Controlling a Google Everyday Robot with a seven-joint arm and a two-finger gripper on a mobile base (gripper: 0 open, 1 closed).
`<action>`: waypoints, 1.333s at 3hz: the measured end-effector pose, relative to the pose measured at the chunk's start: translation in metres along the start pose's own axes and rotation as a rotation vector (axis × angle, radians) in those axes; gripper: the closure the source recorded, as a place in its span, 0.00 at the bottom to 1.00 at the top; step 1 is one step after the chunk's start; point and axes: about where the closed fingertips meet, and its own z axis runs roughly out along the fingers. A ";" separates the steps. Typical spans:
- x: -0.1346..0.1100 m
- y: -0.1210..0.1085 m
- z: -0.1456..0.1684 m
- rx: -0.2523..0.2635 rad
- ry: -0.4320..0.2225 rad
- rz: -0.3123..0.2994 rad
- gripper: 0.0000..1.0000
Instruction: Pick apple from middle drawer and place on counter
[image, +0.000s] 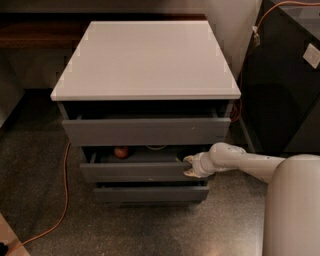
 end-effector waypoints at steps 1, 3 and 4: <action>-0.001 -0.001 -0.003 0.000 0.000 0.000 1.00; -0.003 0.023 -0.007 -0.015 -0.004 0.027 1.00; -0.005 0.021 -0.011 -0.015 -0.004 0.027 1.00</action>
Offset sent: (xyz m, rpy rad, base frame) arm -0.0986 0.0067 -0.0184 0.0272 0.1005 -0.0504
